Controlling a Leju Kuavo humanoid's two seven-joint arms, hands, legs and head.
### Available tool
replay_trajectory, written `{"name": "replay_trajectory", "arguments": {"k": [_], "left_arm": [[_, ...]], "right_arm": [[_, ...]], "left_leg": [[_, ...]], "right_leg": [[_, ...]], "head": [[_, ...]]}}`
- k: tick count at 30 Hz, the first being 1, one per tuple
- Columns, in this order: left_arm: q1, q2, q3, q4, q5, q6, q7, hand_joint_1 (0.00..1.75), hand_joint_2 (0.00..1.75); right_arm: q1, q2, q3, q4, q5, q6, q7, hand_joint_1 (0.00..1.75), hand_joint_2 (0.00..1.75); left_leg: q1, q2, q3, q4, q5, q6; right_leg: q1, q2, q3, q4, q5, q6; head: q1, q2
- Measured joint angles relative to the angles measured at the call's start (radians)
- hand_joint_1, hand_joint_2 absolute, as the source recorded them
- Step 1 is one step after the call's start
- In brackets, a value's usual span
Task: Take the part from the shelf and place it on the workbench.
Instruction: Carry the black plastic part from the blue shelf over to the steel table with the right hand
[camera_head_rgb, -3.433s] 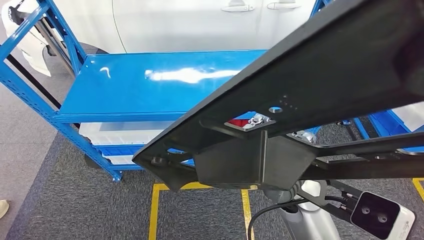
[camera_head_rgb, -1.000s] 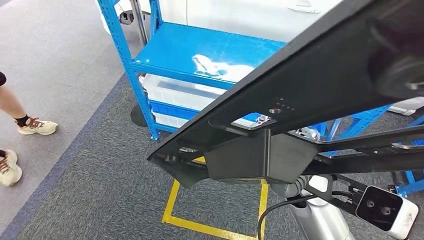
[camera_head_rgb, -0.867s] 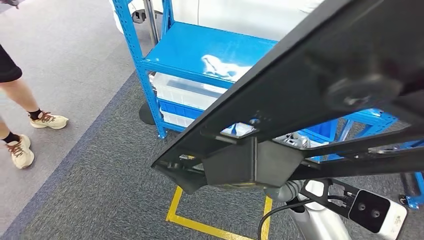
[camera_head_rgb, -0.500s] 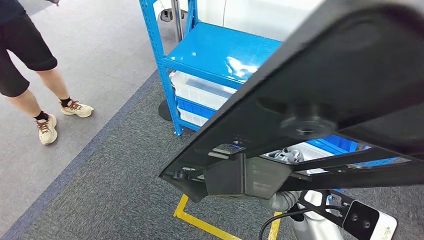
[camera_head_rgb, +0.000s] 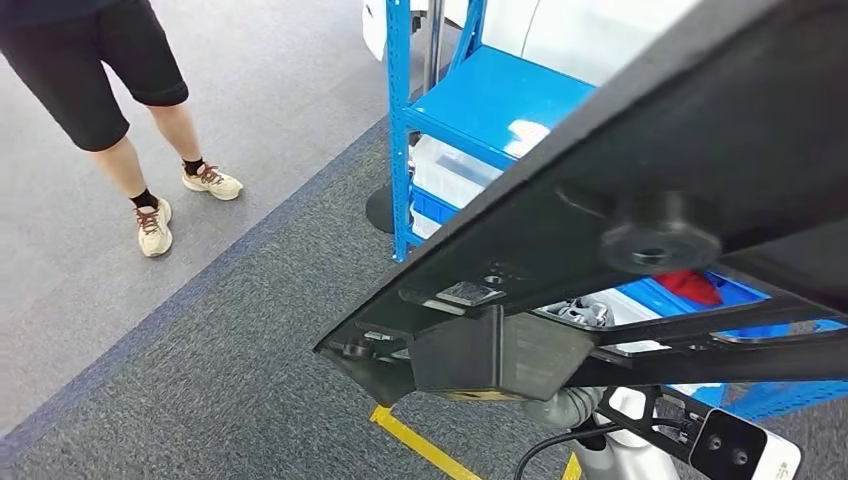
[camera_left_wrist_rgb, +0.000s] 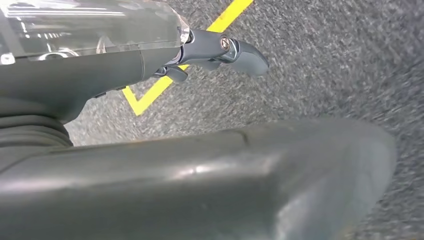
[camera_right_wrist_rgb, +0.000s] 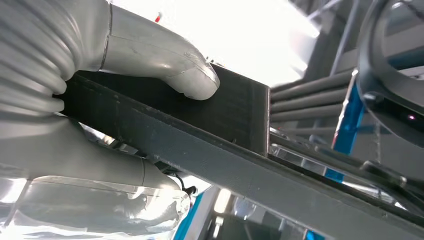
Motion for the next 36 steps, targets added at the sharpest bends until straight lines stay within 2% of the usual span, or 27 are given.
{"name": "replay_trajectory", "arguments": {"k": [1, 2, 3, 4, 5, 7, 9, 11, 12, 13, 15, 17, 18, 19, 20, 22, 23, 24, 26, 28, 29, 30, 32, 33, 34, 35, 36], "left_arm": [[-0.001, 0.000, 0.000, 0.000, 0.002, 0.000, -0.004, 0.00, 0.00], [-0.001, 0.000, 0.000, 0.000, 0.003, -0.001, -0.007, 0.00, 0.00], [0.000, 0.000, 0.000, 0.000, 0.003, -0.003, -0.011, 0.00, 0.00], [0.000, 0.000, 0.000, 0.000, 0.004, -0.006, -0.014, 0.00, 0.00], [0.000, 0.001, 0.000, 0.000, 0.004, -0.010, -0.017, 0.00, 0.00], [-0.003, 0.001, 0.000, 0.000, 0.003, -0.019, -0.023, 0.00, 0.00], [-0.004, 0.003, 0.000, 0.000, 0.003, -0.023, -0.026, 0.00, 0.00], [-0.001, 0.005, 0.000, 0.000, 0.003, -0.024, -0.027, 0.00, 0.00], [0.001, 0.006, 0.000, 0.000, 0.003, -0.024, -0.027, 0.00, 0.00], [0.000, 0.006, 0.000, 0.000, 0.003, -0.024, -0.027, 0.00, 0.00], [-0.004, 0.008, 0.000, 0.000, 0.003, -0.024, -0.027, 0.00, 0.00], [-0.006, 0.010, 0.000, 0.000, 0.003, -0.025, -0.027, 0.00, 0.00], [-0.005, 0.010, 0.000, 0.000, 0.003, -0.025, -0.027, 0.00, 0.00], [-0.003, 0.010, 0.000, 0.000, 0.003, -0.025, -0.027, 0.00, 0.00], [-0.002, 0.011, 0.000, 0.000, 0.003, -0.025, -0.027, 0.00, 0.00], [-0.004, 0.012, 0.000, 0.000, 0.002, -0.025, -0.028, 0.00, 0.00], [-0.006, 0.013, 0.000, 0.000, 0.002, -0.025, -0.029, 0.00, 0.00], [-0.006, 0.013, 0.000, 0.000, 0.002, -0.026, -0.031, 0.00, 0.00], [-0.004, 0.013, 0.000, 0.000, 0.005, -0.025, -0.033, 0.00, 0.00], [-0.004, 0.013, 0.000, 0.000, 0.010, -0.020, -0.029, 0.00, 0.00], [-0.007, 0.013, 0.001, 0.000, 0.013, -0.016, -0.026, 0.00, 0.00], [-0.010, 0.013, 0.001, 0.000, 0.016, -0.013, -0.024, 0.00, 0.00], [-0.014, 0.014, 0.002, 0.000, 0.019, -0.009, -0.022, 0.00, 0.00], [-0.013, 0.014, 0.002, 0.000, 0.020, -0.009, -0.021, 0.00, 0.00], [-0.013, 0.014, 0.003, 0.000, 0.020, -0.009, -0.021, 0.00, 0.00], [-0.013, 0.015, 0.003, 0.000, 0.020, -0.010, -0.021, 0.00, 0.00], [-0.013, 0.015, 0.003, 0.000, 0.020, -0.012, -0.021, 0.00, 0.00]], "right_arm": [[0.004, 0.001, -0.012, -0.002, -0.008, 0.019, 0.000, 1.75, 1.75], [0.008, 0.003, -0.025, -0.004, -0.014, 0.040, 0.000, 1.75, 1.75], [0.011, 0.006, -0.040, -0.006, -0.016, 0.058, 0.000, 1.75, 1.75], [0.013, 0.011, -0.054, -0.008, -0.017, 0.073, 0.000, 1.75, 1.75], [0.014, 0.017, -0.068, -0.011, -0.017, 0.081, 0.000, 1.75, 1.75], [0.015, 0.026, -0.094, -0.016, -0.017, 0.088, 0.000, 1.75, 1.75], [0.016, 0.033, -0.115, -0.018, -0.016, 0.091, 0.000, 1.75, 1.75], [0.016, 0.041, -0.128, -0.019, -0.016, 0.094, 0.000, 1.75, 1.75], [0.016, 0.045, -0.131, -0.019, -0.015, 0.095, 0.000, 1.75, 1.75], [0.016, 0.049, -0.134, -0.020, -0.015, 0.096, 0.000, 1.75, 1.75], [0.017, 0.054, -0.139, -0.021, -0.015, 0.098, 0.000, 1.75, 1.75], [0.020, 0.056, -0.142, -0.021, -0.014, 0.098, 0.000, 1.75, 1.75], [0.021, 0.056, -0.143, -0.021, -0.014, 0.098, 0.000, 1.75, 1.75], [0.021, 0.056, -0.145, -0.021, -0.014, 0.098, 0.000, 1.75, 1.75], [0.021, 0.057, -0.146, -0.021, -0.014, 0.098, 0.000, 1.75, 1.75], [0.021, 0.059, -0.148, -0.021, -0.014, 0.098, 0.000, 1.75, 1.75], [0.021, 0.060, -0.150, -0.022, -0.013, 0.098, 0.000, 1.75, 1.75], [0.021, 0.061, -0.152, -0.022, -0.013, 0.098, 0.000, 1.75, 1.75], [0.019, 0.065, -0.155, -0.023, -0.015, 0.103, 0.000, 1.75, 1.75], [0.015, 0.071, -0.159, -0.023, -0.021, 0.114, 0.000, 1.75, 1.75], [0.013, 0.073, -0.162, -0.023, -0.025, 0.120, 0.000, 1.75, 1.75], [0.011, 0.074, -0.165, -0.021, -0.027, 0.124, 0.000, 1.75, 1.75], [0.010, 0.075, -0.169, -0.016, -0.029, 0.126, 0.000, 1.75, 1.75], [0.009, 0.076, -0.170, -0.012, -0.029, 0.125, 0.000, 1.75, 1.75], [0.008, 0.077, -0.171, -0.010, -0.028, 0.125, 0.000, 1.75, 1.75], [0.007, 0.078, -0.171, -0.008, -0.028, 0.124, 0.000, 1.75, 1.75], [0.006, 0.080, -0.171, -0.007, -0.027, 0.124, 0.000, 1.75, 1.75]], "left_leg": [[-0.002, -0.012, -0.001, 0.000, 0.001, 0.002], [-0.003, -0.025, -0.002, 0.001, 0.001, 0.003], [-0.005, -0.038, -0.002, 0.002, 0.002, 0.003], [-0.005, -0.052, -0.002, 0.003, 0.002, 0.003], [-0.006, -0.066, -0.002, 0.006, 0.001, 0.002], [-0.007, -0.091, -0.006, 0.012, 0.001, -0.005], [-0.006, -0.112, -0.013, 0.013, 0.004, -0.017], [-0.003, -0.124, -0.017, 0.009, 0.007, -0.030], [-0.004, -0.111, -0.022, 0.018, 0.001, -0.035], [-0.005, -0.086, -0.035, 0.045, -0.017, -0.039], [-0.005, -0.027, -0.090, 0.160, -0.080, -0.048], [-0.003, -0.006, -0.144, 0.279, -0.127, -0.054], [-0.002, -0.002, -0.147, 0.290, -0.124, -0.055], [-0.002, 0.002, -0.129, 0.261, -0.103, -0.054], [-0.003, 0.011, -0.092, 0.196, -0.069, -0.052], [-0.011, 0.050, -0.014, 0.057, -0.024, -0.040], [-0.015, 0.062, 0.007, 0.017, -0.015, -0.032], [-0.019, 0.066, 0.013, 0.003, -0.016, -0.024], [-0.019, 0.045, 0.011, 0.000, -0.012, -0.012], [-0.015, 0.025, 0.014, -0.008, -0.007, 0.000], [-0.012, 0.014, 0.016, -0.012, -0.004, 0.005], [-0.012, 0.003, 0.015, -0.012, -0.003, 0.008], [-0.014, -0.022, 0.014, -0.011, -0.003, 0.012], [-0.014, -0.036, 0.014, -0.010, -0.003, 0.012], [-0.014, -0.051, 0.015, -0.009, -0.003, 0.011], [-0.014, -0.065, 0.017, -0.007, -0.004, 0.010], [-0.013, -0.080, 0.017, -0.004, -0.006, 0.007]], "right_leg": [[0.000, 0.010, -0.033, 0.068, -0.027, 0.000], [0.001, 0.014, -0.057, 0.111, -0.035, -0.001], [0.001, 0.016, -0.063, 0.118, -0.023, -0.003], [0.001, 0.020, -0.050, 0.083, 0.007, -0.006], [0.001, 0.033, -0.020, 0.016, 0.049, -0.010], [-0.001, 0.077, 0.037, -0.112, 0.101, -0.016], [0.001, 0.094, 0.054, -0.155, 0.107, -0.020], [0.002, 0.072, 0.056, -0.162, 0.112, -0.029], [0.000, 0.061, 0.059, -0.168, 0.116, -0.035], [-0.002, 0.047, 0.062, -0.174, 0.118, -0.041], [-0.001, 0.019, 0.065, -0.178, 0.119, -0.049], [0.003, -0.010, 0.065, -0.178, 0.116, -0.051], [0.003, -0.024, 0.066, -0.178, 0.115, -0.051], [0.003, -0.036, 0.068, -0.178, 0.113, -0.049], [0.004, -0.049, 0.071, -0.177, 0.110, -0.047], [0.007, -0.070, 0.078, -0.177, 0.104, -0.040], [0.009, -0.078, 0.081, -0.177, 0.101, -0.036], [0.011, -0.086, 0.083, -0.177, 0.099, -0.031], [0.011, -0.097, 0.086, -0.178, 0.096, -0.020], [0.006, -0.061, 0.079, -0.150, 0.072, -0.010], [0.003, -0.032, 0.060, -0.105, 0.044, -0.007], [0.001, -0.004, 0.029, -0.040, 0.010, -0.006], [0.000, 0.014, -0.040, 0.095, -0.041, -0.004], [0.000, 0.016, -0.058, 0.123, -0.039, -0.004], [0.000, 0.018, -0.055, 0.108, -0.016, -0.004], [-0.002, 0.024, -0.034, 0.055, 0.024, -0.006], [-0.005, 0.044, -0.003, -0.019, 0.064, -0.008]], "head": [[0.000, 0.000], [0.000, 0.000], [0.000, 0.000], [0.000, 0.000], [0.000, 0.000], [0.000, 0.000], [0.000, 0.000], [0.000, 0.000], [0.000, 0.000], [0.000, 0.000], [0.000, 0.000], [0.000, 0.000], [0.000, 0.000], [0.000, 0.000], [0.000, 0.000], [0.000, 0.000], [0.000, 0.000], [0.000, 0.000], [0.000, 0.000], [0.000, 0.000], [0.000, 0.000], [0.000, 0.000], [0.000, 0.000], [0.000, 0.000], [0.000, 0.000], [0.000, 0.000], [0.000, 0.000]]}}
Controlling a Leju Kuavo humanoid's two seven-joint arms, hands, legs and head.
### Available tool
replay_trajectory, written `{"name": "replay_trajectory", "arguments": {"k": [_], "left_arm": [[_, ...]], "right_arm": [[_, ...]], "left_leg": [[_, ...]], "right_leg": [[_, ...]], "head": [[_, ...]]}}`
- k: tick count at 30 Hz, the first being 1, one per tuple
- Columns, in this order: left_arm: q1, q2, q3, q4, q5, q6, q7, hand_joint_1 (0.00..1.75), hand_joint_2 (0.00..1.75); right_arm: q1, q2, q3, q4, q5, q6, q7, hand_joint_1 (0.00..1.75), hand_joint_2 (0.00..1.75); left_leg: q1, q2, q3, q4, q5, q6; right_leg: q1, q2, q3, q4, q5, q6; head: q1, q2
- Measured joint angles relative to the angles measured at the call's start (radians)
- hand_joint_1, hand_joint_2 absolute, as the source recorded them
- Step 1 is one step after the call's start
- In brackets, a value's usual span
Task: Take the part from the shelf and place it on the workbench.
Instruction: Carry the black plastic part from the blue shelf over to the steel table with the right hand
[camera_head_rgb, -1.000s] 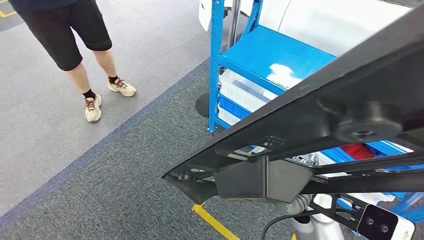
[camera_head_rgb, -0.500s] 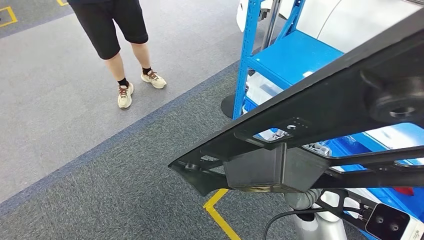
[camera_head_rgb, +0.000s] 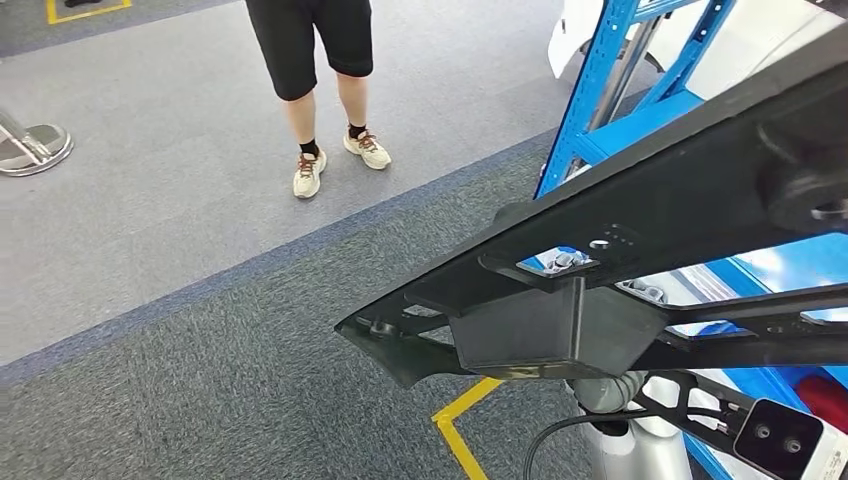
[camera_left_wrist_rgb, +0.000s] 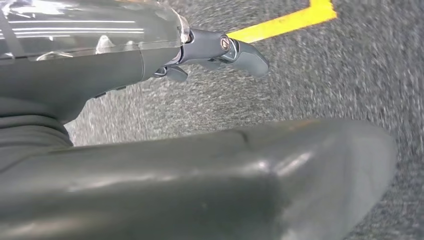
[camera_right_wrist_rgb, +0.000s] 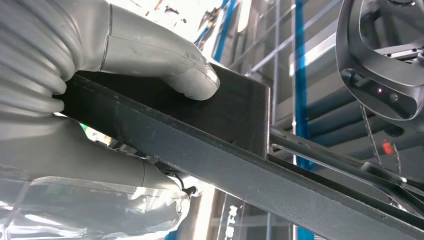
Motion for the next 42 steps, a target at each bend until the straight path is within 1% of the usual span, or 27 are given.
{"name": "replay_trajectory", "arguments": {"k": [1, 3, 5, 6, 8, 9, 10, 12, 13, 14, 16, 18, 19, 21, 23, 25, 26, 27, 28, 29, 30, 32, 34, 36, 38, 40, 42], "left_arm": [[-0.001, 0.000, 0.000, 0.000, 0.000, -0.002, 0.000, 0.00, 0.00], [-0.003, 0.001, 0.000, 0.000, 0.000, -0.006, 0.000, 0.00, 0.00], [0.000, 0.002, 0.000, 0.000, 0.000, -0.006, 0.000, 0.00, 0.00], [0.004, 0.002, 0.000, 0.000, 0.000, -0.006, 0.000, 0.00, 0.00], [0.006, 0.002, 0.000, 0.000, 0.000, -0.005, 0.000, 0.00, 0.00], [0.004, 0.002, 0.000, 0.000, 0.000, -0.004, 0.000, 0.00, 0.00], [0.002, 0.001, 0.000, 0.000, 0.000, -0.004, 0.000, 0.00, 0.00], [0.001, 0.001, 0.000, 0.000, 0.000, -0.003, 0.000, 0.00, 0.00], [0.003, 0.001, 0.000, 0.000, 0.000, -0.003, 0.000, 0.00, 0.00], [0.005, 0.001, 0.000, 0.000, 0.000, -0.003, 0.000, 0.00, 0.00], [0.005, 0.002, 0.000, 0.000, 0.000, -0.002, 0.000, 0.00, 0.00], [0.003, 0.002, 0.000, 0.000, 0.000, -0.002, 0.000, 0.00, 0.00], [0.003, 0.002, 0.000, 0.000, 0.000, -0.002, 0.000, 0.00, 0.00], [0.006, 0.002, 0.000, 0.000, 0.000, -0.001, 0.000, 0.00, 0.00], [0.007, 0.002, 0.000, 0.000, 0.000, 0.000, 0.001, 0.00, 0.00], [0.003, 0.002, 0.000, 0.000, -0.002, 0.000, 0.002, 0.00, 0.00], [0.002, 0.002, 0.000, 0.000, -0.004, -0.001, 0.003, 0.00, 0.00], [0.002, 0.002, 0.000, 0.000, -0.006, -0.002, 0.004, 0.00, 0.00], [0.002, 0.002, 0.000, 0.000, -0.009, -0.003, 0.006, 0.00, 0.00], [0.004, 0.002, 0.000, 0.000, -0.011, -0.005, 0.007, 0.00, 0.00], [0.004, 0.002, 0.000, 0.000, -0.013, -0.005, 0.009, 0.00, 0.00], [0.004, 0.002, 0.000, 0.000, -0.014, -0.004, 0.011, 0.00, 0.00], [0.004, 0.002, 0.000, 0.000, -0.012, 0.001, 0.013, 0.00, 0.00], [0.008, 0.003, 0.001, 0.000, -0.006, 0.009, 0.014, 0.00, 0.00], [0.011, 0.007, 0.004, 0.000, 0.002, 0.019, 0.013, 0.00, 0.00], [0.008, 0.013, 0.007, 0.000, 0.008, 0.028, 0.012, 0.00, 0.00], [0.007, 0.020, 0.012, 0.000, 0.011, 0.037, 0.016, 0.00, 0.00]], "right_arm": [[-0.001, 0.002, 0.000, 0.001, 0.001, 0.000, 0.000, 1.75, 1.75], [-0.001, 0.006, 0.000, 0.001, 0.005, -0.002, 0.000, 1.75, 1.75], [-0.002, 0.011, 0.001, 0.002, 0.006, -0.002, 0.000, 1.75, 1.75], [-0.003, 0.015, 0.002, 0.002, 0.006, -0.001, 0.000, 1.75, 1.75], [-0.004, 0.022, 0.004, 0.002, 0.002, 0.005, 0.000, 1.75, 1.75], [-0.003, 0.025, 0.004, 0.002, 0.000, 0.008, 0.000, 1.75, 1.75], [-0.002, 0.026, 0.004, 0.001, -0.001, 0.010, 0.000, 1.75, 1.75], [0.000, 0.028, 0.004, 0.001, -0.002, 0.012, 0.000, 1.75, 1.75], [0.001, 0.029, 0.004, 0.001, -0.002, 0.012, 0.000, 1.75, 1.75], [0.001, 0.031, 0.004, 0.001, -0.002, 0.012, 0.000, 1.75, 1.75], [0.001, 0.034, 0.004, 0.001, -0.002, 0.011, 0.000, 1.75, 1.75], [0.000, 0.035, 0.004, 0.001, -0.002, 0.011, 0.000, 1.75, 1.75], [0.000, 0.036, 0.004, 0.001, -0.002, 0.011, 0.000, 1.75, 1.75], [0.000, 0.037, 0.004, 0.001, -0.002, 0.011, 0.000, 1.75, 1.75], [-0.001, 0.037, 0.004, 0.000, -0.002, 0.011, 0.000, 1.75, 1.75], [0.003, 0.037, 0.004, 0.000, -0.001, 0.010, 0.000, 1.75, 1.75], [0.007, 0.037, 0.003, 0.000, -0.001, 0.010, 0.000, 1.75, 1.75], [0.011, 0.037, 0.003, 0.000, -0.001, 0.010, 0.000, 1.75, 1.75], [0.015, 0.037, 0.002, 0.000, -0.001, 0.010, 0.000, 1.75, 1.75], [0.019, 0.037, 0.001, -0.001, -0.001, 0.011, 0.000, 1.75, 1.75], [0.021, 0.037, 0.000, -0.003, -0.001, 0.012, 0.000, 1.75, 1.75], [0.024, 0.037, -0.005, -0.010, -0.002, 0.017, 0.000, 1.75, 1.75], [0.027, 0.038, -0.009, -0.015, -0.002, 0.026, 0.000, 1.75, 1.75], [0.030, 0.040, -0.010, -0.016, -0.003, 0.034, 0.000, 1.75, 1.75], [0.030, 0.045, -0.011, -0.016, -0.004, 0.039, 0.000, 1.75, 1.75], [0.033, 0.047, -0.012, -0.016, -0.005, 0.045, 0.000, 1.75, 1.75], [0.039, 0.047, -0.013, -0.016, -0.006, 0.050, 0.000, 1.75, 1.75]], "left_leg": [[0.000, -0.014, -0.002, 0.004, -0.001, -0.004], [0.001, -0.038, -0.012, 0.010, -0.001, -0.016], [0.004, -0.057, -0.021, 0.009, 0.003, -0.030], [0.005, -0.047, -0.024, 0.012, 0.001, -0.036], [0.003, 0.007, -0.049, 0.065, -0.031, -0.045], [0.003, 0.041, -0.075, 0.122, -0.062, -0.048], [0.004, 0.061, -0.111, 0.193, -0.095, -0.051], [0.008, 0.073, -0.162, 0.299, -0.130, -0.055], [0.010, 0.076, -0.161, 0.299, -0.119, -0.056], [0.010, 0.082, -0.137, 0.256, -0.092, -0.056], [0.005, 0.127, -0.057, 0.109, -0.031, -0.049], [-0.004, 0.161, -0.012, 0.023, -0.010, -0.034], [-0.009, 0.161, -0.011, 0.015, -0.013, -0.026], [-0.006, 0.135, -0.012, 0.010, -0.009, -0.015], [-0.002, 0.112, -0.007, 0.001, -0.003, -0.003], [0.000, 0.089, -0.007, -0.002, 0.000, 0.005], [-0.001, 0.075, -0.008, -0.002, 0.001, 0.006], [-0.002, 0.060, -0.008, -0.001, 0.001, 0.007], [-0.003, 0.046, -0.008, 0.000, 0.001, 0.007], [-0.003, 0.032, -0.007, 0.001, 0.001, 0.006], [-0.003, 0.018, -0.006, 0.004, 0.000, 0.005], [-0.003, -0.007, -0.010, 0.011, -0.002, -0.002], [-0.002, -0.027, -0.018, 0.015, -0.001, -0.014], [0.001, -0.040, -0.023, 0.013, 0.001, -0.028], [0.001, -0.004, -0.037, 0.042, -0.020, -0.038], [0.001, 0.053, -0.087, 0.150, -0.081, -0.047], [0.005, 0.073, -0.146, 0.276, -0.133, -0.054]], "right_leg": [[-0.003, 0.023, 0.029, -0.067, 0.028, -0.002], [-0.004, 0.055, 0.055, -0.136, 0.046, -0.006], [-0.001, 0.042, 0.056, -0.142, 0.046, -0.014], [-0.001, 0.031, 0.058, -0.147, 0.048, -0.020], [-0.001, 0.005, 0.065, -0.156, 0.051, -0.035], [0.002, -0.010, 0.066, -0.158, 0.051, -0.039], [0.005, -0.025, 0.067, -0.158, 0.049, -0.043], [0.009, -0.055, 0.067, -0.158, 0.047, -0.045], [0.010, -0.069, 0.069, -0.157, 0.045, -0.044], [0.010, -0.082, 0.072, -0.157, 0.042, -0.043], [0.013, -0.105, 0.080, -0.157, 0.035, -0.037], [0.019, -0.125, 0.086, -0.156, 0.030, -0.028], [0.021, -0.134, 0.087, -0.155, 0.028, -0.024], [0.021, -0.147, 0.091, -0.154, 0.023, -0.014], [0.016, -0.110, 0.079, -0.115, -0.007, -0.004], [0.012, -0.050, 0.021, 0.005, -0.070, 0.000], [0.012, -0.035, -0.016, 0.076, -0.098, 0.001], [0.012, -0.030, -0.044, 0.126, -0.111, 0.001], [0.012, -0.027, -0.055, 0.139, -0.101, 0.000], [0.012, -0.024, -0.045, 0.109, -0.072, -0.002], [0.010, -0.015, -0.018, 0.045, -0.030, -0.003], [0.006, 0.026, 0.039, -0.086, 0.027, -0.008], [0.006, 0.047, 0.058, -0.136, 0.037, -0.014], [0.008, 0.029, 0.059, -0.143, 0.041, -0.025], [0.008, 0.007, 0.065, -0.153, 0.047, -0.038], [0.011, -0.021, 0.068, -0.159, 0.047, -0.047], [0.015, -0.049, 0.068, -0.159, 0.045, -0.051]], "head": [[0.000, 0.000], [0.000, 0.000], [0.000, 0.000], [0.000, 0.000], [-0.001, 0.000], [-0.001, 0.000], [-0.001, 0.000], [-0.001, 0.000], [-0.001, 0.000], [-0.001, 0.000], [-0.001, 0.000], [-0.001, 0.000], [-0.001, 0.000], [-0.001, 0.000], [0.000, 0.000], [0.000, 0.000], [0.000, 0.000], [0.000, 0.000], [0.000, 0.000], [0.000, 0.000], [0.000, 0.000], [0.000, 0.000], [-0.001, 0.000], [-0.001, 0.000], [-0.001, 0.000], [-0.001, 0.000], [-0.001, 0.000]]}}
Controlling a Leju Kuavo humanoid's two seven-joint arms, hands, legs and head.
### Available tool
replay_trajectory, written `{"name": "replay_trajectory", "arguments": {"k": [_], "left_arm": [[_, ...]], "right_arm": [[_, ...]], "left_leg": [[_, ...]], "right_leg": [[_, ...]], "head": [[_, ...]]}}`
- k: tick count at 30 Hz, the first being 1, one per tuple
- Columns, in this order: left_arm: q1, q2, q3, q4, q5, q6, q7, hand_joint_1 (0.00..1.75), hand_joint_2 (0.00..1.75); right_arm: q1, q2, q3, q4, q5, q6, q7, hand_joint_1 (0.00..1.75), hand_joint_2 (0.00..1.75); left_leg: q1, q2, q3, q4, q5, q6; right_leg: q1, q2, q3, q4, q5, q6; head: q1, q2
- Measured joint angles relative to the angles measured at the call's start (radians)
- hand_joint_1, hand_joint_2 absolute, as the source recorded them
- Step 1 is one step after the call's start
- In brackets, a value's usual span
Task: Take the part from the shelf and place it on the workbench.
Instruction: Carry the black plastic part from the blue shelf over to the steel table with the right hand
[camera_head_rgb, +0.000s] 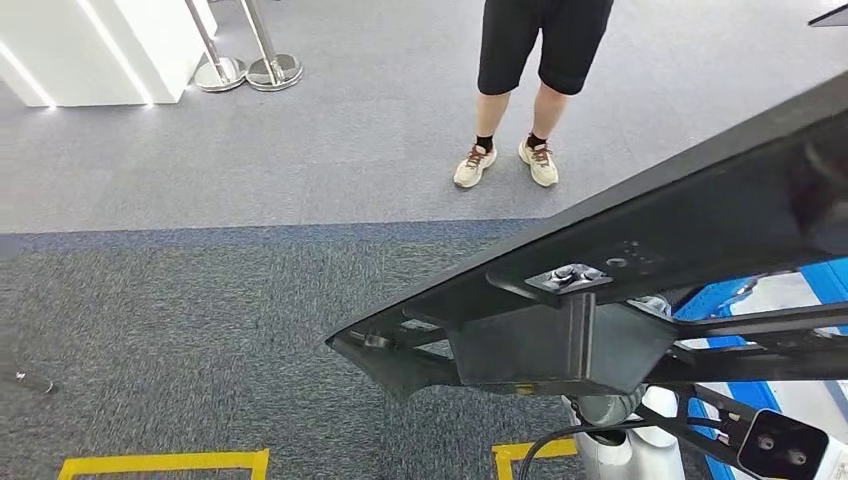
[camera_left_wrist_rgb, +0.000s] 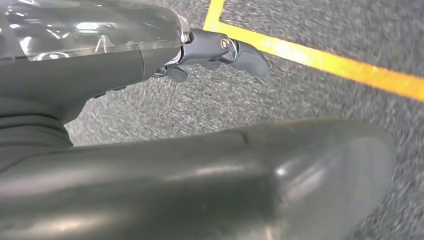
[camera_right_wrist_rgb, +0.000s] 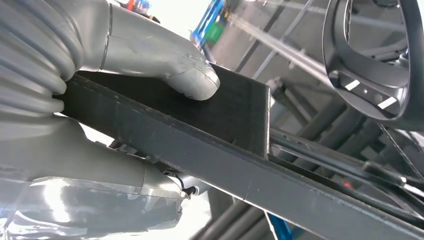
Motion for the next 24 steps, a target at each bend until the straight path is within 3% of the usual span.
{"name": "replay_trajectory", "arguments": {"k": [1, 2, 3, 5, 7, 9, 10, 12, 13, 14, 15, 16, 17, 18, 20, 22, 23, 24], "left_arm": [[0.002, 0.004, 0.003, 0.000, 0.002, 0.005, 0.004, 0.00, 0.00], [0.004, 0.008, 0.005, 0.000, 0.004, 0.010, 0.009, 0.00, 0.00], [0.006, 0.013, 0.008, 0.000, 0.006, 0.014, 0.014, 0.00, 0.00], [0.007, 0.022, 0.012, 0.000, 0.010, 0.020, 0.022, 0.00, 0.00], [0.005, 0.026, 0.015, 0.000, 0.012, 0.024, 0.027, 0.00, 0.00], [0.007, 0.028, 0.020, -0.001, 0.014, 0.026, 0.031, 0.00, 0.00], [0.010, 0.029, 0.022, -0.001, 0.014, 0.027, 0.032, 0.00, 0.00], [0.009, 0.028, 0.025, -0.001, 0.014, 0.026, 0.032, 0.00, 0.00], [0.007, 0.028, 0.026, -0.001, 0.014, 0.024, 0.031, 0.00, 0.00], [0.004, 0.027, 0.027, -0.001, 0.013, 0.023, 0.031, 0.00, 0.00], [0.002, 0.027, 0.027, -0.001, 0.012, 0.020, 0.030, 0.00, 0.00], [0.003, 0.026, 0.027, -0.001, 0.011, 0.017, 0.029, 0.00, 0.00], [0.004, 0.025, 0.027, -0.001, 0.010, 0.014, 0.028, 0.00, 0.00], [0.004, 0.025, 0.027, -0.001, 0.010, 0.011, 0.027, 0.00, 0.00], [0.004, 0.023, 0.027, -0.001, 0.010, 0.008, 0.026, 0.00, 0.00], [0.003, 0.023, 0.027, -0.001, 0.010, 0.007, 0.027, 0.00, 0.00], [0.004, 0.023, 0.027, -0.001, 0.009, 0.006, 0.028, 0.00, 0.00], [0.006, 0.023, 0.027, -0.001, 0.009, 0.006, 0.028, 0.00, 0.00]], "right_arm": [[0.003, 0.000, -0.001, 0.000, 0.000, 0.001, 0.000, 1.75, 1.75], [0.005, 0.000, -0.002, 0.000, -0.001, 0.002, 0.000, 1.75, 1.75], [0.006, 0.000, -0.003, 0.000, -0.003, 0.004, 0.000, 1.75, 1.75], [0.008, 0.000, -0.006, 0.000, -0.005, 0.010, 0.000, 1.75, 1.75], [0.010, 0.000, -0.010, 0.000, -0.006, 0.016, 0.000, 1.75, 1.75], [0.013, 0.000, -0.011, 0.000, -0.008, 0.018, 0.000, 1.75, 1.75], [0.013, 0.000, -0.012, 0.000, -0.009, 0.018, 0.000, 1.75, 1.75], [0.013, -0.001, -0.016, 0.000, -0.012, 0.018, 0.000, 1.75, 1.75], [0.014, -0.002, -0.020, 0.001, -0.014, 0.018, 0.000, 1.75, 1.75], [0.014, -0.003, -0.024, 0.002, -0.016, 0.019, 0.000, 1.75, 1.75], [0.015, -0.005, -0.027, 0.004, -0.016, 0.019, 0.000, 1.75, 1.75], [0.017, -0.006, -0.029, 0.006, -0.017, 0.019, 0.000, 1.75, 1.75], [0.017, -0.007, -0.032, 0.007, -0.018, 0.020, 0.000, 1.75, 1.75], [0.017, -0.008, -0.034, 0.008, -0.019, 0.022, 0.000, 1.75, 1.75], [0.017, -0.010, -0.040, 0.008, -0.020, 0.029, 0.000, 1.75, 1.75], [0.018, -0.011, -0.044, 0.009, -0.021, 0.034, 0.000, 1.75, 1.75], [0.018, -0.012, -0.044, 0.010, -0.021, 0.036, 0.000, 1.75, 1.75], [0.018, -0.012, -0.044, 0.010, -0.020, 0.036, 0.000, 1.75, 1.75]], "left_leg": [[0.001, 0.003, -0.010, 0.023, -0.002, -0.001], [0.002, 0.006, 0.002, 0.005, 0.015, -0.001], [0.002, 0.013, 0.033, -0.052, 0.046, 0.000], [-0.006, 0.057, 0.113, -0.198, 0.099, 0.013], [-0.016, 0.085, 0.147, -0.268, 0.113, 0.029], [-0.018, 0.066, 0.146, -0.274, 0.115, 0.042], [-0.016, 0.054, 0.149, -0.279, 0.118, 0.046], [-0.009, 0.032, 0.155, -0.288, 0.125, 0.056], [-0.008, 0.021, 0.155, -0.289, 0.127, 0.059], [-0.008, 0.009, 0.153, -0.289, 0.128, 0.061], [-0.008, -0.005, 0.152, -0.288, 0.129, 0.062], [-0.008, -0.018, 0.151, -0.286, 0.129, 0.062], [-0.008, -0.033, 0.151, -0.284, 0.128, 0.062], [-0.007, -0.047, 0.152, -0.282, 0.127, 0.060], [-0.007, -0.075, 0.149, -0.273, 0.123, 0.053], [-0.006, -0.099, 0.139, -0.264, 0.121, 0.042], [-0.005, -0.108, 0.134, -0.263, 0.122, 0.035], [-0.003, -0.118, 0.130, -0.264, 0.124, 0.028]], "right_leg": [[0.002, -0.013, 0.000, 0.000, -0.001, -0.001], [0.003, -0.026, 0.001, 0.000, -0.003, 0.000], [0.004, -0.038, 0.004, 0.000, -0.004, 0.001], [0.007, -0.060, 0.010, 0.001, -0.010, 0.006], [0.011, -0.080, 0.014, 0.001, -0.014, 0.014], [0.011, -0.097, 0.017, 0.000, -0.018, 0.023], [0.010, -0.087, 0.018, 0.005, -0.023, 0.030], [0.004, -0.036, -0.004, 0.061, -0.060, 0.040], [0.001, -0.005, -0.032, 0.121, -0.091, 0.043], [-0.001, 0.012, -0.069, 0.192, -0.123, 0.045], [-0.002, 0.020, -0.104, 0.258, -0.146, 0.047], [-0.003, 0.022, -0.126, 0.293, -0.149, 0.049], [-0.005, 0.023, -0.130, 0.290, -0.131, 0.050], [-0.007, 0.026, -0.114, 0.248, -0.097, 0.051], [-0.015, 0.063, -0.053, 0.109, -0.026, 0.051], [-0.018, 0.099, -0.021, 0.031, -0.001, 0.046], [-0.016, 0.104, -0.020, 0.025, -0.004, 0.042], [-0.015, 0.092, -0.021, 0.023, -0.002, 0.035]], "head": [[0.000, 0.000], [0.000, 0.000], [0.000, 0.000], [0.000, 0.000], [0.000, 0.000], [0.000, 0.000], [0.000, 0.000], [0.000, 0.000], [0.000, 0.000], [0.000, 0.000], [0.000, 0.000], [0.000, 0.000], [0.000, 0.000], [0.000, 0.000], [0.000, 0.000], [0.000, 0.000], [0.000, 0.000], [0.000, 0.000]]}}
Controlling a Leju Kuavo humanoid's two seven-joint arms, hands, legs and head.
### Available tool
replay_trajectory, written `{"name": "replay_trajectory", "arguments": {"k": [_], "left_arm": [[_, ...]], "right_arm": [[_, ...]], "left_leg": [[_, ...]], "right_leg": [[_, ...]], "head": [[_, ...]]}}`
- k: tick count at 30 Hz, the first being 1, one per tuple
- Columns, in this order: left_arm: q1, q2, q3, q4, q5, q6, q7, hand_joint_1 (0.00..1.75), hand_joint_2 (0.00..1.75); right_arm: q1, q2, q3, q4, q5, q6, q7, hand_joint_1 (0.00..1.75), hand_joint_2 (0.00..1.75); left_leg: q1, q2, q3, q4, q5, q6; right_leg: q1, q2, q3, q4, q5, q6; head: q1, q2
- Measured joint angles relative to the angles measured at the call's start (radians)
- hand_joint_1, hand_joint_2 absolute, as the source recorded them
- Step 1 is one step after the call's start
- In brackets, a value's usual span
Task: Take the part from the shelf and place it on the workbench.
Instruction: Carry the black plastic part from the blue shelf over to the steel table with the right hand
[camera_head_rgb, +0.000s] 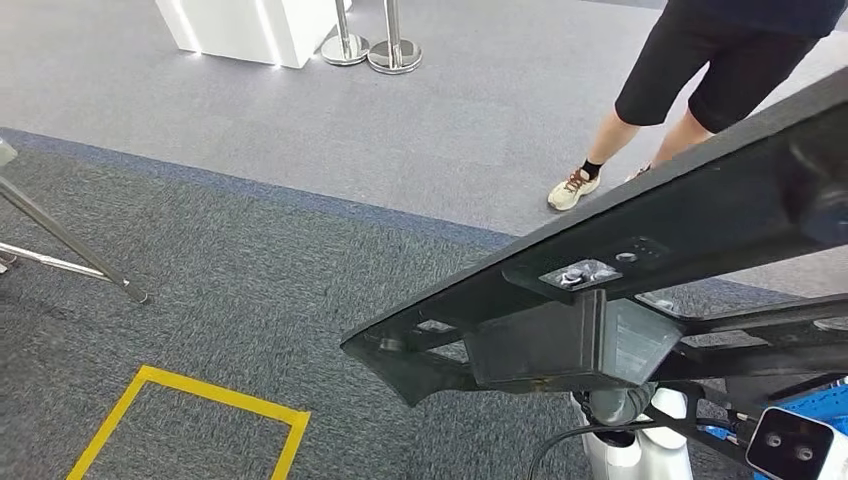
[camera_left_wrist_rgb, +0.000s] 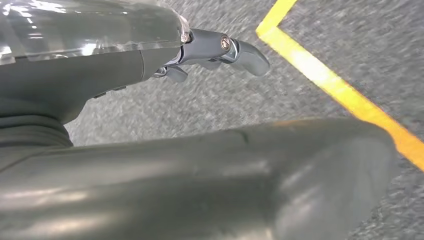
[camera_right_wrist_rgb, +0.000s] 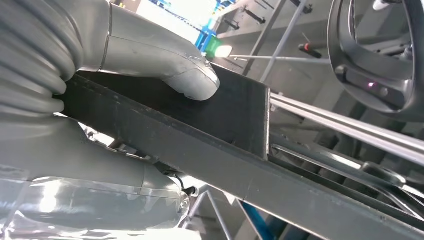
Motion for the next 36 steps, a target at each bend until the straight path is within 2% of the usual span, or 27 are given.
{"name": "replay_trajectory", "arguments": {"k": [1, 3, 5, 6, 7, 8, 9, 10, 11, 13, 14, 16, 17, 18, 20, 21, 22, 23, 24, 25, 27, 29, 31, 32, 34, 35, 36], "left_arm": [[0.002, 0.000, 0.000, 0.000, -0.001, 0.000, 0.001, 0.00, 0.00], [0.004, -0.001, 0.000, 0.000, -0.006, -0.001, 0.003, 0.00, 0.00], [-0.001, -0.001, 0.000, -0.001, -0.014, -0.003, 0.006, 0.00, 0.00], [-0.003, -0.002, 0.000, -0.001, -0.017, -0.003, 0.007, 0.00, 0.00], [-0.003, -0.003, 0.000, -0.001, -0.019, -0.003, 0.008, 0.00, 0.00], [-0.002, -0.004, 0.000, -0.001, -0.020, -0.002, 0.009, 0.00, 0.00], [0.000, -0.005, 0.000, -0.001, -0.020, -0.002, 0.010, 0.00, 0.00], [0.000, -0.005, 0.000, -0.001, -0.020, -0.001, 0.010, 0.00, 0.00], [0.000, -0.005, 0.000, -0.001, -0.019, -0.001, 0.010, 0.00, 0.00], [-0.005, -0.006, 0.000, -0.001, -0.019, -0.002, 0.009, 0.00, 0.00], [-0.005, -0.006, 0.000, -0.001, -0.019, -0.002, 0.008, 0.00, 0.00], [-0.002, -0.007, 0.000, -0.001, -0.019, -0.002, 0.007, 0.00, 0.00], [0.000, -0.007, 0.000, -0.001, -0.018, -0.003, 0.006, 0.00, 0.00], [0.000, -0.008, 0.000, -0.001, -0.017, -0.003, 0.006, 0.00, 0.00], [-0.005, -0.010, 0.000, -0.001, -0.014, -0.006, 0.004, 0.00, 0.00], [-0.007, -0.010, 0.000, -0.001, -0.013, -0.007, 0.004, 0.00, 0.00], [-0.008, -0.011, 0.000, -0.001, -0.012, -0.007, 0.004, 0.00, 0.00], [-0.007, -0.012, 0.000, -0.001, -0.012, -0.007, 0.004, 0.00, 0.00], [-0.005, -0.013, 0.000, -0.001, -0.012, -0.007, 0.004, 0.00, 0.00], [-0.004, -0.013, 0.000, -0.001, -0.012, -0.007, 0.004, 0.00, 0.00], [-0.005, -0.015, 0.000, -0.001, -0.012, -0.007, 0.004, 0.00, 0.00], [-0.006, -0.016, 0.000, -0.001, -0.012, -0.006, 0.004, 0.00, 0.00], [-0.002, -0.015, 0.000, -0.001, -0.012, -0.005, 0.004, 0.00, 0.00], [0.000, -0.015, 0.000, -0.001, -0.012, -0.004, 0.004, 0.00, 0.00], [-0.002, -0.015, 0.000, 0.000, -0.012, -0.004, 0.004, 0.00, 0.00], [-0.004, -0.016, 0.000, 0.000, -0.012, -0.004, 0.004, 0.00, 0.00], [-0.006, -0.016, 0.000, 0.000, -0.012, -0.004, 0.004, 0.00, 0.00]], "right_arm": [[-0.001, 0.000, 0.000, 0.000, 0.000, 0.000, 0.000, 1.75, 1.75], [-0.001, 0.000, 0.000, 0.001, 0.002, -0.004, 0.000, 1.75, 1.75], [0.003, -0.001, -0.001, 0.000, 0.004, -0.007, 0.000, 1.75, 1.75], [0.006, -0.001, -0.001, 0.000, 0.004, -0.007, 0.000, 1.75, 1.75], [0.009, -0.002, -0.001, 0.000, 0.004, -0.006, 0.000, 1.75, 1.75], [0.012, -0.002, -0.002, 0.000, 0.003, -0.005, 0.000, 1.75, 1.75], [0.013, -0.003, -0.003, 0.000, 0.003, -0.004, 0.000, 1.75, 1.75], [0.013, -0.003, -0.004, 0.000, 0.003, -0.003, 0.000, 1.75, 1.75], [0.013, -0.003, -0.006, 0.000, 0.003, -0.002, 0.000, 1.75, 1.75], [0.013, -0.004, -0.007, 0.000, 0.003, -0.001, 0.000, 1.75, 1.75], [0.012, -0.005, -0.008, 0.000, 0.003, 0.000, 0.000, 1.75, 1.75], [0.011, -0.006, -0.009, 0.000, 0.002, 0.000, 0.000, 1.75, 1.75], [0.010, -0.006, -0.009, 0.000, 0.002, 0.000, 0.000, 1.75, 1.75], [0.010, -0.007, -0.009, 0.000, 0.002, 0.000, 0.000, 1.75, 1.75], [0.011, -0.009, -0.012, 0.001, 0.001, 0.001, 0.000, 1.75, 1.75], [0.012, -0.011, -0.014, 0.001, 0.001, 0.002, 0.000, 1.75, 1.75], [0.013, -0.012, -0.016, 0.001, 0.002, 0.002, 0.000, 1.75, 1.75], [0.013, -0.012, -0.016, 0.002, 0.002, 0.002, 0.000, 1.75, 1.75], [0.013, -0.012, -0.017, 0.002, 0.003, 0.002, 0.000, 1.75, 1.75], [0.012, -0.012, -0.017, 0.002, 0.003, 0.002, 0.000, 1.75, 1.75], [0.012, -0.012, -0.017, 0.002, 0.004, 0.001, 0.000, 1.75, 1.75], [0.011, -0.012, -0.018, 0.003, 0.004, 0.001, 0.000, 1.75, 1.75], [0.010, -0.012, -0.018, 0.003, 0.004, 0.001, 0.000, 1.75, 1.75], [0.009, -0.012, -0.018, 0.003, 0.004, 0.001, 0.000, 1.75, 1.75], [0.007, -0.011, -0.018, 0.003, 0.004, 0.001, 0.000, 1.75, 1.75], [0.007, -0.010, -0.018, 0.003, 0.004, 0.001, 0.000, 1.75, 1.75], [0.007, -0.010, -0.018, 0.004, 0.004, 0.001, 0.000, 1.75, 1.75]], "left_leg": [[0.002, 0.004, -0.002, 0.002, -0.001, -0.005], [0.003, 0.049, -0.023, 0.042, -0.027, -0.014], [0.004, 0.103, -0.076, 0.156, -0.087, -0.020], [0.006, 0.113, -0.107, 0.221, -0.114, -0.023], [0.008, 0.118, -0.128, 0.264, -0.126, -0.025], [0.009, 0.121, -0.130, 0.272, -0.120, -0.027], [0.009, 0.125, -0.112, 0.241, -0.098, -0.027], [0.008, 0.136, -0.077, 0.178, -0.065, -0.025], [0.005, 0.158, -0.038, 0.106, -0.040, -0.021], [-0.005, 0.189, 0.013, 0.011, -0.017, -0.007], [-0.009, 0.193, 0.018, -0.003, -0.019, 0.000], [-0.009, 0.171, 0.018, -0.008, -0.015, 0.012], [-0.007, 0.160, 0.021, -0.012, -0.012, 0.017], [-0.004, 0.150, 0.023, -0.017, -0.008, 0.023], [-0.002, 0.129, 0.025, -0.020, -0.004, 0.032], [-0.002, 0.117, 0.023, -0.020, -0.004, 0.035], [-0.003, 0.104, 0.022, -0.019, -0.003, 0.035], [-0.003, 0.091, 0.022, -0.018, -0.003, 0.035], [-0.003, 0.076, 0.022, -0.016, -0.004, 0.035], [-0.003, 0.062, 0.023, -0.014, -0.005, 0.033], [-0.002, 0.035, 0.021, -0.006, -0.008, 0.026], [-0.001, 0.012, 0.012, -0.001, -0.008, 0.015], [0.001, -0.009, 0.004, -0.004, -0.004, 0.002], [0.001, -0.004, 0.001, 0.000, -0.007, -0.004], [0.000, 0.046, -0.026, 0.057, -0.043, -0.013], [0.000, 0.081, -0.055, 0.117, -0.075, -0.017], [0.002, 0.103, -0.090, 0.186, -0.107, -0.021]], "right_leg": [[0.001, -0.012, 0.002, -0.004, 0.002, -0.007], [0.000, -0.038, 0.008, -0.015, 0.007, -0.022], [0.004, -0.066, 0.011, -0.019, 0.006, -0.030], [0.006, -0.081, 0.011, -0.019, 0.005, -0.032], [0.008, -0.096, 0.011, -0.019, 0.003, -0.033], [0.009, -0.110, 0.012, -0.018, 0.002, -0.033], [0.010, -0.122, 0.013, -0.018, 0.000, -0.031], [0.010, -0.134, 0.016, -0.018, -0.002, -0.029], [0.012, -0.145, 0.019, -0.018, -0.004, -0.026], [0.016, -0.164, 0.024, -0.017, -0.009, -0.017], [0.017, -0.173, 0.026, -0.017, -0.011, -0.012], [0.016, -0.187, 0.030, -0.017, -0.015, -0.001], [0.014, -0.175, 0.030, -0.010, -0.022, 0.005], [0.012, -0.151, 0.021, 0.015, -0.039, 0.011], [0.007, -0.092, -0.032, 0.126, -0.099, 0.018], [0.007, -0.077, -0.070, 0.198, -0.129, 0.020], [0.006, -0.072, -0.099, 0.252, -0.145, 0.021], [0.006, -0.071, -0.113, 0.272, -0.140, 0.022], [0.006, -0.068, -0.107, 0.252, -0.115, 0.021], [0.005, -0.060, -0.081, 0.193, -0.076, 0.020], [-0.001, -0.010, -0.021, 0.056, -0.013, 0.015], [-0.002, 0.024, 0.003, -0.001, 0.001, 0.008], [0.000, 0.005, 0.004, -0.006, 0.003, -0.002], [-0.001, -0.008, 0.007, -0.012, 0.005, -0.008], [-0.003, -0.038, 0.014, -0.024, 0.008, -0.021], [-0.001, -0.054, 0.016, -0.026, 0.007, -0.025], [0.001, -0.070, 0.017, -0.026, 0.005, -0.027]], "head": [[0.000, 0.000], [0.000, 0.000], [0.000, 0.000], [0.000, 0.000], [0.000, 0.000], [0.000, 0.000], [0.000, 0.000], [0.000, 0.000], [0.000, 0.000], [0.000, 0.000], [0.000, 0.000], [0.000, 0.000], [0.000, 0.000], [0.000, 0.000], [0.000, 0.000], [0.000, 0.000], [0.000, 0.000], [0.000, 0.000], [0.000, 0.000], [0.000, 0.000], [0.000, 0.000], [0.000, 0.000], [0.000, 0.000], [0.000, 0.000], [0.000, 0.000], [0.000, 0.000], [0.000, 0.000]]}}
